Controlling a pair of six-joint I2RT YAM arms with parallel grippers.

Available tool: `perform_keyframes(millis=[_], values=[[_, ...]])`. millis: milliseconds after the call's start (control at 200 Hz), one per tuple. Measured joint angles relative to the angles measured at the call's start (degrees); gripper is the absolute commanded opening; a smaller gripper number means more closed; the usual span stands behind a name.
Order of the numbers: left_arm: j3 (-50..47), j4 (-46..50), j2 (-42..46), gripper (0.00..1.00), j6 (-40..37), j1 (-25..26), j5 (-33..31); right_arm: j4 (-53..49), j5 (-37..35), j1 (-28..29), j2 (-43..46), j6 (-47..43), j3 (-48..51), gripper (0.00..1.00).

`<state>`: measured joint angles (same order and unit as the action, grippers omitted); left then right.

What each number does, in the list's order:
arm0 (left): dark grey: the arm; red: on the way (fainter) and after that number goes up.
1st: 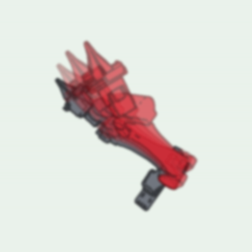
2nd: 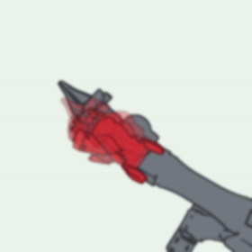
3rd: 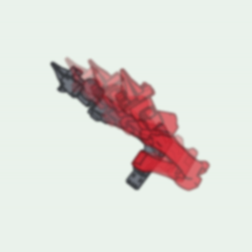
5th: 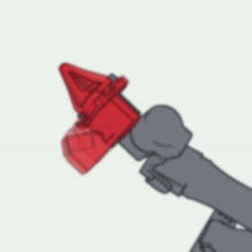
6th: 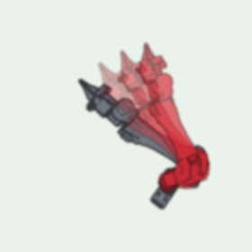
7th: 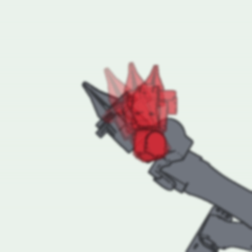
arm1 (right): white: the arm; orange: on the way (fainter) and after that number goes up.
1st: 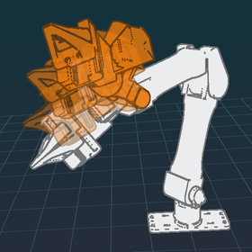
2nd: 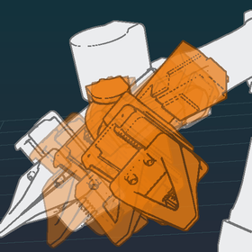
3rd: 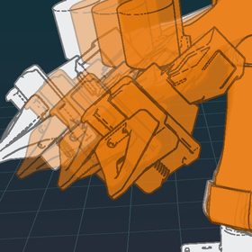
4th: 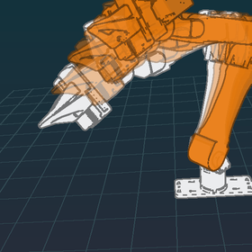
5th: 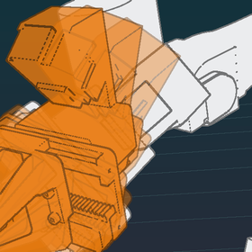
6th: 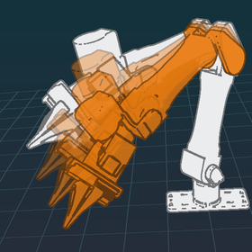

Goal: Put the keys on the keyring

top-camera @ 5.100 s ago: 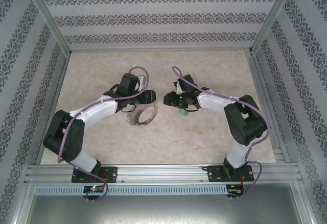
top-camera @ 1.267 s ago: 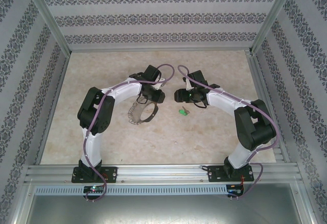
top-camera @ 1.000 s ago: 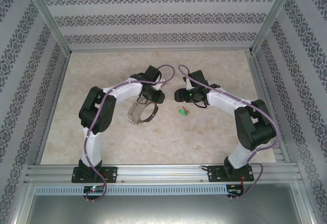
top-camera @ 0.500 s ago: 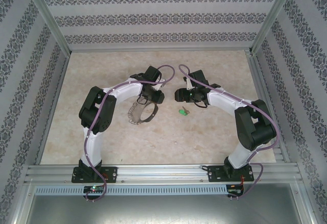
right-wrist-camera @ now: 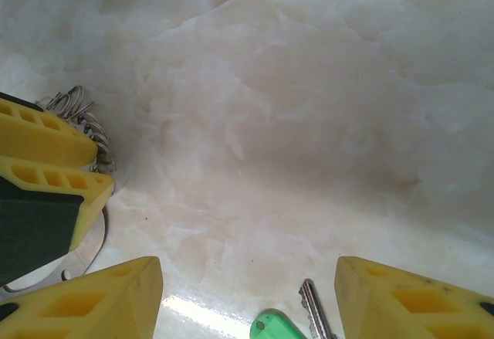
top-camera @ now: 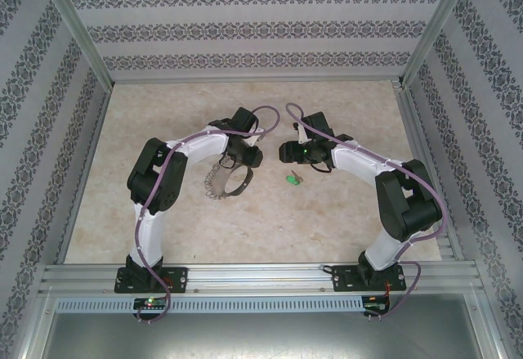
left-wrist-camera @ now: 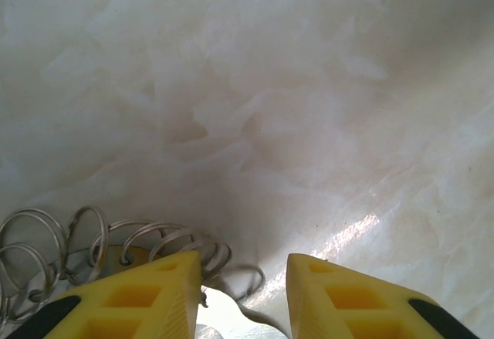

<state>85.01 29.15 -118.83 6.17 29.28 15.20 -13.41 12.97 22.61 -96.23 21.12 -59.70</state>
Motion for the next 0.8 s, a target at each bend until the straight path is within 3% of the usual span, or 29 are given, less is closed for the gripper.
perform_keyframes(millis=[290,674,799], values=[[-3.61,-1.7,1.6,0.31,0.22,0.0,2.93,0.0,0.02,0.0,0.0,0.02,0.0,0.61],[-9.07,-3.78,5.66,0.1,2.14,0.0,8.61,-0.02,0.2,0.0,0.0,0.07,0.0,0.62],[-10.58,-5.84,8.11,0.13,3.41,0.0,10.78,0.02,1.2,0.0,0.0,0.44,0.0,0.61]])
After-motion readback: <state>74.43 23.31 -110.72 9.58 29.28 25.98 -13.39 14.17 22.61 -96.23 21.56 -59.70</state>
